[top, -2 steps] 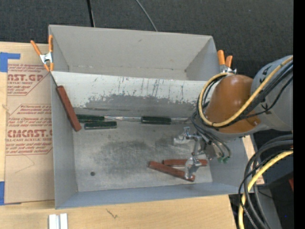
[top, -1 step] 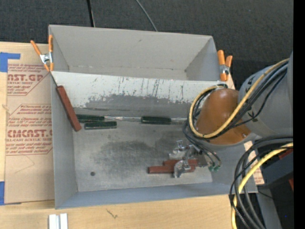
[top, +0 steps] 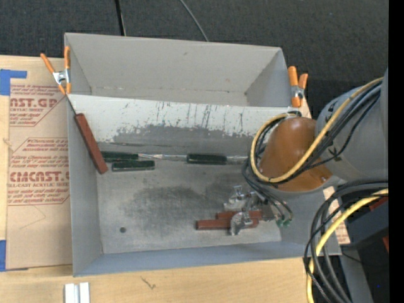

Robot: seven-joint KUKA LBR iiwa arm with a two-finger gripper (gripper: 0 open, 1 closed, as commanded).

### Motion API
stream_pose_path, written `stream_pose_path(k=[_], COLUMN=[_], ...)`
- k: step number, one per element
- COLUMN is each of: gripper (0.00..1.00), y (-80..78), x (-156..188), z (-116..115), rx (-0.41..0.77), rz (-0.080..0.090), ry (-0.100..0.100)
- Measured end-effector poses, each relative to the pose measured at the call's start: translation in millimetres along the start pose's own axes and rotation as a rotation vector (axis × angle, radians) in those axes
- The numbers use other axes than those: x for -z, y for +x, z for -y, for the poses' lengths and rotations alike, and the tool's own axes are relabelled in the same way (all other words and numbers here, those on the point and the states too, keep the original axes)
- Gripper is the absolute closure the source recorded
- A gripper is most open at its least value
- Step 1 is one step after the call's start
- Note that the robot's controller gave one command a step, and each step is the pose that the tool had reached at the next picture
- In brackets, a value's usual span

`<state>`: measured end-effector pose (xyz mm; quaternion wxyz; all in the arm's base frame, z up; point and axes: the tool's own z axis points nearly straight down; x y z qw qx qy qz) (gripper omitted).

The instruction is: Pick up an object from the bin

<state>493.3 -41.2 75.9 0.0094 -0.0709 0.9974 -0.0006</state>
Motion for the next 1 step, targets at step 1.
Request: stream_pose_path(k=[1], gripper=[1.0], y=[4.6], x=[166.2], z=[11.7], rx=[0.022], rz=[-0.013], ry=[-0.001])
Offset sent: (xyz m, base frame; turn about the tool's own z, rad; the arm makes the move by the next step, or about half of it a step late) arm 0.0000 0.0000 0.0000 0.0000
